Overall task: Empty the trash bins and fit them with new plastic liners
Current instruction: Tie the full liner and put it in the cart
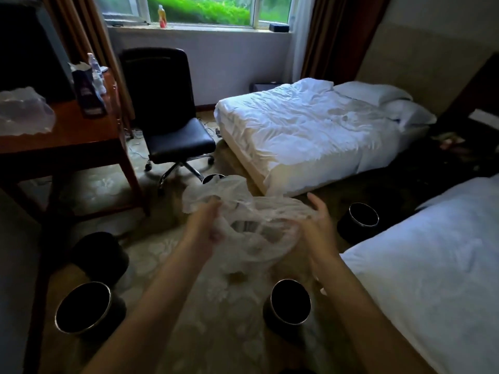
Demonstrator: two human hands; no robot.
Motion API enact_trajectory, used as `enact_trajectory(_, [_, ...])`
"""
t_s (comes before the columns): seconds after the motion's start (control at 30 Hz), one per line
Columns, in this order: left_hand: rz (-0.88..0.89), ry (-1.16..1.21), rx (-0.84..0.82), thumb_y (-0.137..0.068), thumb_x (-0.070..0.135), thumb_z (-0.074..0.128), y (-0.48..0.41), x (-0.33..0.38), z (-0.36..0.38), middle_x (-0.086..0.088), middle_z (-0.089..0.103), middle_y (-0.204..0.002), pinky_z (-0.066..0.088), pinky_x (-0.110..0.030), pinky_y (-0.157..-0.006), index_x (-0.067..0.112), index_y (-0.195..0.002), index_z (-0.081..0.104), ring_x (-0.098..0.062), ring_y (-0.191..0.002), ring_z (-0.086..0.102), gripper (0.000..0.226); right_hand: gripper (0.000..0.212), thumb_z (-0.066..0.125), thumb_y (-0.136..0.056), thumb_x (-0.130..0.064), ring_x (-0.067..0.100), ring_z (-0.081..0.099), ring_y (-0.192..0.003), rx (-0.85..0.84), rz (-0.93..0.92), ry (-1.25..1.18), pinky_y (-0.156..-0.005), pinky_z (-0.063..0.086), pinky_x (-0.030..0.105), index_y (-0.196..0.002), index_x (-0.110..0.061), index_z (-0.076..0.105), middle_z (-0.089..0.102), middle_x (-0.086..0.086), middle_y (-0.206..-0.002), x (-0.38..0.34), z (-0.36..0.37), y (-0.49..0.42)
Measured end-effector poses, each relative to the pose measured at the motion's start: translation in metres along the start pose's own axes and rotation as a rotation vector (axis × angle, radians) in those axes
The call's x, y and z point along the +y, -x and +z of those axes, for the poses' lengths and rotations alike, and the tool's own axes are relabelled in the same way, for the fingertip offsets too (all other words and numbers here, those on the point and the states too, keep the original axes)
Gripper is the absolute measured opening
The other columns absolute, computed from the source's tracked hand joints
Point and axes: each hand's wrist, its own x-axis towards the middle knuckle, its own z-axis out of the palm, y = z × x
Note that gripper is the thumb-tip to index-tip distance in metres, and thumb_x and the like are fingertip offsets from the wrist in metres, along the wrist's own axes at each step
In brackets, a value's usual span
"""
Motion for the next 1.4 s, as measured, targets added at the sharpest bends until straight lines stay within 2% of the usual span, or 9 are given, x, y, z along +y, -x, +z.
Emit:
enact_trajectory(0.1, [0.04,-0.066,0.031,-0.095,0.023,0.058,-0.016,0.018,-0.004,0.003,0.045,-0.059,0.03,-0.017,-0.035,0.019,-0.078,0.054,-0.007,-0.041,0.041,0.019,0.072,0.072,-0.084,-0.009,0.007,0.054,-0.121,0.026,-0.361,0.199,-0.095,0.046,0.018,-0.14,-0.04,0.039,0.049,-0.005,-0.14,-0.018,0.024,0.002])
enact_trajectory(0.23, [0.17,-0.199,0.068,-0.094,0.025,0.06,-0.031,0.032,0.003,0.001,0.05,-0.059,0.031,-0.016,-0.036,0.018,-0.077,0.058,-0.01,-0.046,0.044,0.019,0.084,0.075,-0.08,-0.029,0.019,0.039,-0.133,0.136,-0.81,0.969,-0.104,0.041,0.036,-0.151,-0.031,0.03,0.04,-0.002,-0.151,-0.036,0.048,0.001])
enact_trajectory(0.37, [0.31,-0.276,0.062,-0.093,0.017,0.061,-0.048,0.04,0.011,-0.003,0.052,-0.059,0.038,-0.021,-0.045,0.013,-0.07,0.059,-0.015,-0.053,0.05,0.024,0.103,0.078,-0.077,-0.044,0.026,0.038,-0.138,0.093,-0.843,1.192,-0.109,0.037,0.041,-0.157,-0.028,0.015,0.035,0.003,-0.155,-0.046,0.062,-0.006])
enact_trajectory(0.6, [0.491,-0.487,0.064,-0.094,0.023,0.063,-0.078,0.057,0.01,-0.01,0.06,-0.061,0.048,-0.03,-0.055,-0.007,-0.077,0.066,-0.021,-0.056,0.058,0.034,0.097,0.078,-0.069,-0.063,0.02,0.057,-0.115,0.102,-0.683,0.854,-0.088,0.047,0.033,-0.145,-0.032,0.027,0.058,-0.006,-0.132,-0.073,0.074,-0.037])
enact_trajectory(0.7, [0.454,-0.497,0.021,-0.094,0.023,0.063,-0.098,0.064,0.024,-0.007,0.06,-0.062,0.048,-0.031,-0.056,0.003,-0.073,0.065,-0.021,-0.059,0.058,0.029,0.083,0.066,-0.073,-0.074,0.019,0.062,-0.111,-0.208,-0.324,0.939,-0.078,0.048,0.029,-0.14,-0.034,0.036,0.062,-0.009,-0.126,-0.071,0.081,-0.064])
enact_trajectory(0.87, [0.445,-0.484,-0.136,-0.094,0.022,0.063,-0.134,0.073,0.077,-0.029,0.066,-0.085,0.053,-0.049,-0.071,0.001,-0.082,0.068,-0.036,-0.077,0.063,0.025,0.041,0.067,-0.091,-0.04,0.021,0.066,-0.103,-0.381,-0.047,0.623,-0.092,0.055,0.039,-0.126,-0.019,0.063,0.068,0.002,-0.118,-0.048,0.076,-0.141])
enact_trajectory(1.0, [0.479,-0.59,-0.186,-0.089,0.036,0.065,-0.184,0.083,0.119,-0.013,0.056,-0.071,0.041,-0.034,-0.059,0.014,-0.067,0.063,-0.025,-0.065,0.052,0.031,0.02,0.06,-0.094,-0.009,0.021,0.067,-0.081,-0.211,0.121,0.159,-0.069,0.054,0.021,-0.107,0.005,0.066,0.072,0.003,-0.088,-0.034,0.063,-0.225])
enact_trajectory(1.13, [0.477,-0.675,-0.224,-0.074,0.05,0.069,-0.237,0.093,0.177,-0.006,0.054,-0.065,0.037,-0.023,-0.048,0.0,-0.079,0.064,-0.011,-0.055,0.05,0.05,0.017,0.053,-0.098,-0.019,0.016,0.062,-0.068,0.01,0.4,-0.152,-0.062,0.051,0.025,-0.083,-0.015,0.061,0.065,-0.002,-0.07,-0.03,0.041,-0.302])
enact_trajectory(1.4, [0.483,-0.772,-0.322,-0.081,-0.001,0.074,-0.329,0.087,0.292,0.002,0.062,-0.066,0.051,-0.023,-0.051,0.013,-0.082,0.063,-0.006,-0.055,0.06,0.018,0.043,0.055,-0.096,-0.043,0.004,0.052,-0.041,0.242,0.386,-0.483,-0.043,0.043,0.02,-0.06,-0.022,0.063,0.06,-0.008,-0.05,-0.05,-0.027,-0.402])
